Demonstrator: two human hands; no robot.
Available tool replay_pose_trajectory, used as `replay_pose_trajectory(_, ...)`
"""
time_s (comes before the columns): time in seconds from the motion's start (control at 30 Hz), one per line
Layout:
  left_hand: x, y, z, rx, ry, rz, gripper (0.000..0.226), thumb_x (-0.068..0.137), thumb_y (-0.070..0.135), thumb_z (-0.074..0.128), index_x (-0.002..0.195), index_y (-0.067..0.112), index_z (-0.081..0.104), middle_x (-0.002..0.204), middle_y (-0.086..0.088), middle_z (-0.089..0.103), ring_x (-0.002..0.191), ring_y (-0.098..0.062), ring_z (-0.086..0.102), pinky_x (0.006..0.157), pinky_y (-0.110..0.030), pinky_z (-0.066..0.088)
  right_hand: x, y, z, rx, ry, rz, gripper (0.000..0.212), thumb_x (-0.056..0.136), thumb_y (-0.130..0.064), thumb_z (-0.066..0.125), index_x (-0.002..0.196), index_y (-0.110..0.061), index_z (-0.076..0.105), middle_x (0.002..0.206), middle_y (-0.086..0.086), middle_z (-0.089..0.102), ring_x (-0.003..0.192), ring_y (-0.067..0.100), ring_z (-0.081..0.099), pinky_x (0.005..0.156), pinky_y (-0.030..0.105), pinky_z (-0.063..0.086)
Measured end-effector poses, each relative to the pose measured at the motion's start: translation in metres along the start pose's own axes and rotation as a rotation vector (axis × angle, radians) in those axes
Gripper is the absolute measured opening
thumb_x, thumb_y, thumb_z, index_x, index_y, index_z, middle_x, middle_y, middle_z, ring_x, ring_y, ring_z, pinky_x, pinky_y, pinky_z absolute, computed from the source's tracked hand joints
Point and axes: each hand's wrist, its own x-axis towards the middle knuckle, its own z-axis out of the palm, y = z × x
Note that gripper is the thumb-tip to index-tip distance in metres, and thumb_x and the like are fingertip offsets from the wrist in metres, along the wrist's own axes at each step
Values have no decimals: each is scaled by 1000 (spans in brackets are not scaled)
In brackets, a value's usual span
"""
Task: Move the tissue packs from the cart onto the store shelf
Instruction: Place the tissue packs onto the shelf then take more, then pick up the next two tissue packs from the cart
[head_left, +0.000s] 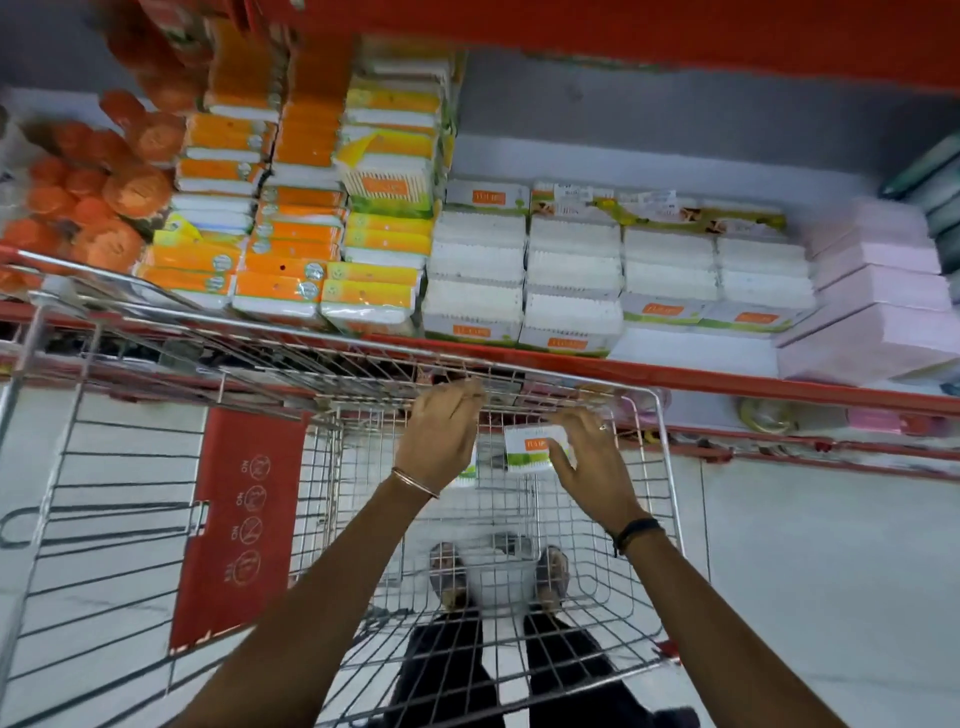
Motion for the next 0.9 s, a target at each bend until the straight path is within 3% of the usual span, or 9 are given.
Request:
replay_pose_trajectory(0.2,-36,-34,53,-27,-277,-198,36,82,15,41,112,6,59,112,-17,64,97,-36,59,83,-49,49,5,41,56,-74,-213,141,38,93,-18,52,130,-12,45,132,14,50,116,34,50,98,45,44)
replay_pose_trajectory(0.3,-48,-51,80,-59,-400,-311,43,81,8,55,124,4,51,126,-20,55,114,-39,51,92,-51,46,19,59,82,-138,-337,186,49,93,-20,53,137,-9,35,145,14,39,132,33,38,108,45,34)
replay_pose_trajectory(0.47,-62,-79,128,76,-707,-406,78,79,9,63,143,5,19,152,-14,24,139,-28,23,112,-45,25,46,85,116,-272,-475,196,71,89,-19,60,145,-9,18,157,10,17,145,28,15,116,45,23)
replay_pose_trajectory(0.57,-64,-91,148,193,-856,-430,87,81,13,65,146,9,6,156,-8,10,143,-24,10,116,-45,13,54,95,131,-388,-517,177,76,90,-15,58,147,-11,8,158,8,11,146,26,8,118,43,15)
replay_pose_trajectory(0.63,-63,-95,155,218,-856,-435,85,81,11,65,145,8,8,156,-9,13,142,-24,12,116,-45,12,56,99,138,-435,-478,146,76,88,-8,58,147,-10,11,157,9,16,144,28,13,118,42,15)
replay_pose_trajectory(0.77,-59,-91,155,247,-779,-431,76,74,8,71,135,2,25,146,-17,31,134,-30,31,113,-40,23,53,99,141,-496,-399,95,72,75,-7,71,136,-5,33,141,15,38,132,37,32,112,44,26)
replay_pose_trajectory(0.9,-70,-85,147,201,-726,-454,57,70,3,69,118,3,38,122,-17,54,113,-32,52,98,-37,40,38,95,142,-487,-353,100,53,75,1,66,123,-2,44,130,21,48,121,37,44,107,43,35)
